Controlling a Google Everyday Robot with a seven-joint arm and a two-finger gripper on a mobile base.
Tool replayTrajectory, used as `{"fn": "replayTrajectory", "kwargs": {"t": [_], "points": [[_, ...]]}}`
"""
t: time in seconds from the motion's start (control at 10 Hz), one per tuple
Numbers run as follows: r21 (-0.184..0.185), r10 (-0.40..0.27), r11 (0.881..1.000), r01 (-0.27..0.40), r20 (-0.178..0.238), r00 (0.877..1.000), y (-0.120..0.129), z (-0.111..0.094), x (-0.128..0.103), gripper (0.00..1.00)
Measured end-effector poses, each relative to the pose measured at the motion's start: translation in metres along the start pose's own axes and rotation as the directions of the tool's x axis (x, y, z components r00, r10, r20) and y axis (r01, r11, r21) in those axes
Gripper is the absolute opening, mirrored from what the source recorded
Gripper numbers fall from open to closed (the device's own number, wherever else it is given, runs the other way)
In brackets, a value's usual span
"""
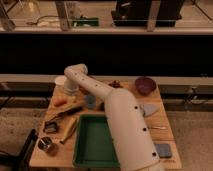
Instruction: Place pepper in tray
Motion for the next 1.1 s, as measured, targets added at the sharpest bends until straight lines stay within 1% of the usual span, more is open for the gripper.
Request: {"fn": "replayTrajectory", "kwargs": {"t": [0.5,0.6,0.8,0.9,1.0,1.1], "points": [[-0.016,0.017,1.000,-0.017,0.027,0.999,0.0005,0.0085,0.0081,0.72],[-0.018,0.019,1.000,-0.018,0.032,0.999,0.0006,0.0096,0.0090,0.66],[-0.016,0.017,1.000,-0.016,0.037,0.999,-0.0005,0.0093,0.0090,0.45],[-0.009,0.015,1.000,-0.014,0.037,0.999,-0.0026,0.0069,0.0082,0.39],[0.000,0.009,1.000,-0.009,0.036,0.999,-0.0057,0.0022,0.0066,0.37],[0.002,0.007,1.000,-0.007,0.037,0.999,-0.0068,0.0006,0.0056,0.37]]}}
